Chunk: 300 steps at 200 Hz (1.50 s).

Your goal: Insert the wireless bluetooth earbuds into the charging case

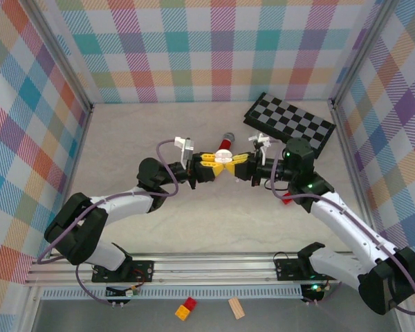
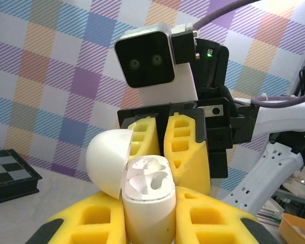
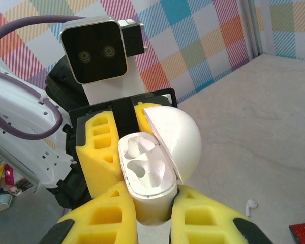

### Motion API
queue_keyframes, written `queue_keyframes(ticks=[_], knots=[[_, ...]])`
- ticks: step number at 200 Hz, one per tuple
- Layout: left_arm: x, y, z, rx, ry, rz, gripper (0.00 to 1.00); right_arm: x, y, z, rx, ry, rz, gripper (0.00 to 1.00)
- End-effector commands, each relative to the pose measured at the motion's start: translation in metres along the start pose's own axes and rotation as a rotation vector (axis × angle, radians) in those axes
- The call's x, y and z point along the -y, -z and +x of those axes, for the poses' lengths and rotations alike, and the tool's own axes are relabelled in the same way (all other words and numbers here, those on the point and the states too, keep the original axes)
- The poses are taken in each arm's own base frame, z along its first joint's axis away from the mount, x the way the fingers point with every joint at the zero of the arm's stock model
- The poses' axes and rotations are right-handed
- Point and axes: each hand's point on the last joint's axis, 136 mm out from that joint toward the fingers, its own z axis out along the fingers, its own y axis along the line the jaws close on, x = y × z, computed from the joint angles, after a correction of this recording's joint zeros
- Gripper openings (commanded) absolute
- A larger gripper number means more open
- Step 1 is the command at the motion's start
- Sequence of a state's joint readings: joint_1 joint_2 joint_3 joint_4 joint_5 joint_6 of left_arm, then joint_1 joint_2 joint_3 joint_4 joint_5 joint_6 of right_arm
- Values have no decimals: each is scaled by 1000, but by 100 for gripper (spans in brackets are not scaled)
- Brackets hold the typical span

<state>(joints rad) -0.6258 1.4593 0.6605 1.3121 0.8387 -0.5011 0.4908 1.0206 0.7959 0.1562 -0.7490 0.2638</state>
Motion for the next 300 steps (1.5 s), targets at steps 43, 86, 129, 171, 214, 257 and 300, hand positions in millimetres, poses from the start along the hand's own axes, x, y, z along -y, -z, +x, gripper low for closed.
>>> queue_keyframes(ticks=[43,86,129,171,214,257,300], knots=[[18,-9,-24,31,11,73,36,-20,7,-11,76,106,-52,5],[13,-8,-20,34,22,54,32,-19,9,-8,70,104,-38,4],[9,-8,-19,39,22,37,44,-19,12,-13,94,121,-13,4],[4,-9,-14,31,30,32,41,-17,12,-14,93,116,-1,4],[5,-10,-16,30,24,40,33,-18,9,-12,73,118,-20,4],[5,-13,-15,19,25,57,41,-17,9,-8,38,122,-18,5],[6,-12,-14,17,26,58,35,-17,11,-11,51,120,0,5]])
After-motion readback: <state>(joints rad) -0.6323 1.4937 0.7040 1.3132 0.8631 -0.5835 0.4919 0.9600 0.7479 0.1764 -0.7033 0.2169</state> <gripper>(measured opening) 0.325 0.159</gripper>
